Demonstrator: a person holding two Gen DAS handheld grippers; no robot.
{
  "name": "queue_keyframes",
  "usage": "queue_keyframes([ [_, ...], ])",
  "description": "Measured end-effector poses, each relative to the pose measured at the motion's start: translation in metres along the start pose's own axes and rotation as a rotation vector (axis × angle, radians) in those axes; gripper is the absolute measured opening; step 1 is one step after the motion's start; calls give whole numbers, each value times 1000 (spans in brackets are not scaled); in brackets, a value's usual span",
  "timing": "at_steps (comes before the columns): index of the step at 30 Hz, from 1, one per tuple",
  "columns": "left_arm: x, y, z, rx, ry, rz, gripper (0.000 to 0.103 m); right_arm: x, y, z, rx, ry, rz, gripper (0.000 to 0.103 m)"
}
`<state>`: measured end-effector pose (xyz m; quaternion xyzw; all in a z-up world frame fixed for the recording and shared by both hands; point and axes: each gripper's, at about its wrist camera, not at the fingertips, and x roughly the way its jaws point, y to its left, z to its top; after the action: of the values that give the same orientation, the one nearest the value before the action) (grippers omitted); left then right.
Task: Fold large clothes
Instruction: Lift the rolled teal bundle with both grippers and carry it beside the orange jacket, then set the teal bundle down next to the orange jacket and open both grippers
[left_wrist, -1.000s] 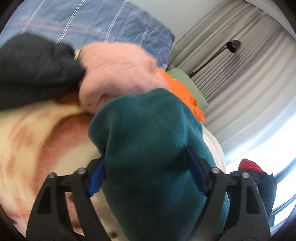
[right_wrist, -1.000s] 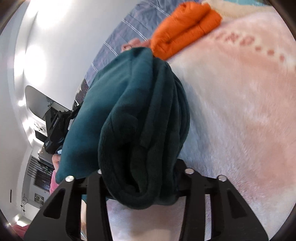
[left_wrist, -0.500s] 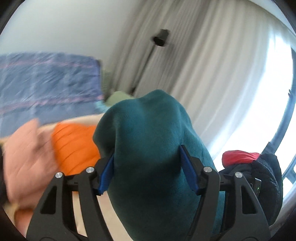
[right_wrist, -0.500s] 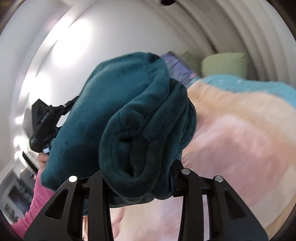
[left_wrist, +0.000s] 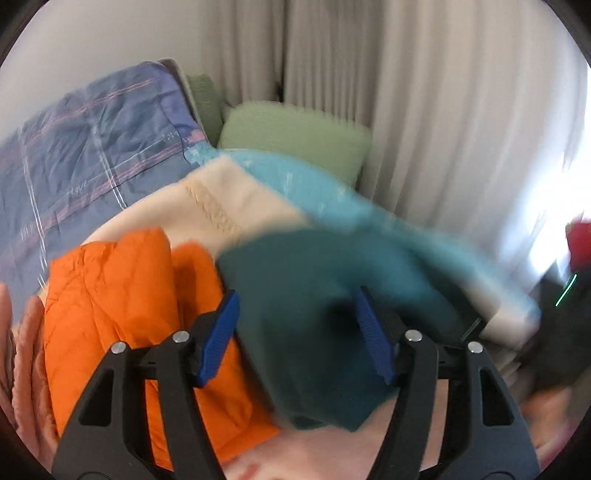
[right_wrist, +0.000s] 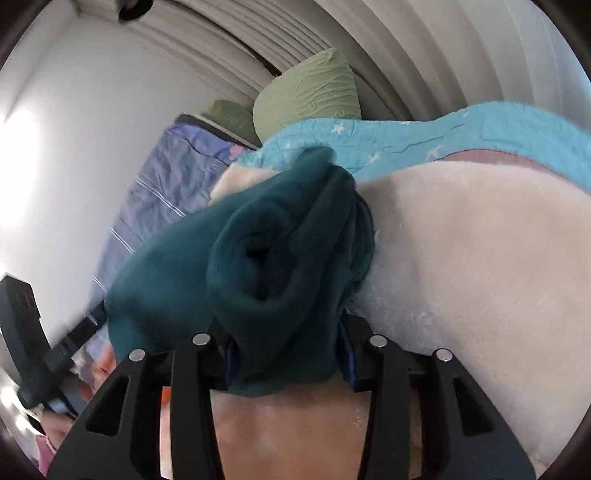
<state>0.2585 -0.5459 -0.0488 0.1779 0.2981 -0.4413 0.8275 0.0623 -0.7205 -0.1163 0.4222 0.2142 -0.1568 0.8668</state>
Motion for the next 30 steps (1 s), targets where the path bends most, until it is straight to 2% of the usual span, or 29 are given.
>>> queue_keyframes([
  [1,5,-2,-10,-11,-5,-32,86,-3,5,-6,-27,-8,-19,48],
  [2,5,4,-14,-61,-4,-70,87,-2,6,-7,-36,-14,-32,55],
  [3,6,12,-20,-143,7,-117,87,-3,4,-9,-23,-20,-34,57],
  [5,3,24,-27,-238,31,-143,87,-1,2,-6,-10,-25,-25,63],
  [6,1,23,-25,-232,24,-129,87,-6,4,-8,-16,-36,-38,66],
  [8,-17,15,-27,-198,1,-86,87,-11,9,-14,-39,-58,-88,81],
  [10,-36,11,-33,-180,7,-77,91,-35,15,-22,-58,-103,-147,88],
  [13,-81,-3,-54,-138,-28,-92,98,-72,25,-39,-91,-128,-123,89],
  [15,-117,-16,-68,-107,-82,-95,101,-103,46,-59,-174,-154,-167,92],
  [17,-155,-28,-85,-106,-136,-88,101,-132,68,-80,-268,-190,-205,102],
  [19,-181,-35,-95,-120,-174,-70,101,-162,99,-105,-373,-227,-251,102],
  [23,-248,-49,-121,-152,-260,-26,101,-206,135,-140,-450,-336,-255,102],
  [25,-272,-55,-130,-161,-276,11,101,-227,151,-160,-491,-375,-292,102],
  [27,-298,-60,-143,-159,-289,32,101,-242,162,-175,-519,-393,-311,102],
  [30,-334,-66,-163,-141,-330,56,101,-261,174,-196,-519,-403,-295,102],
])
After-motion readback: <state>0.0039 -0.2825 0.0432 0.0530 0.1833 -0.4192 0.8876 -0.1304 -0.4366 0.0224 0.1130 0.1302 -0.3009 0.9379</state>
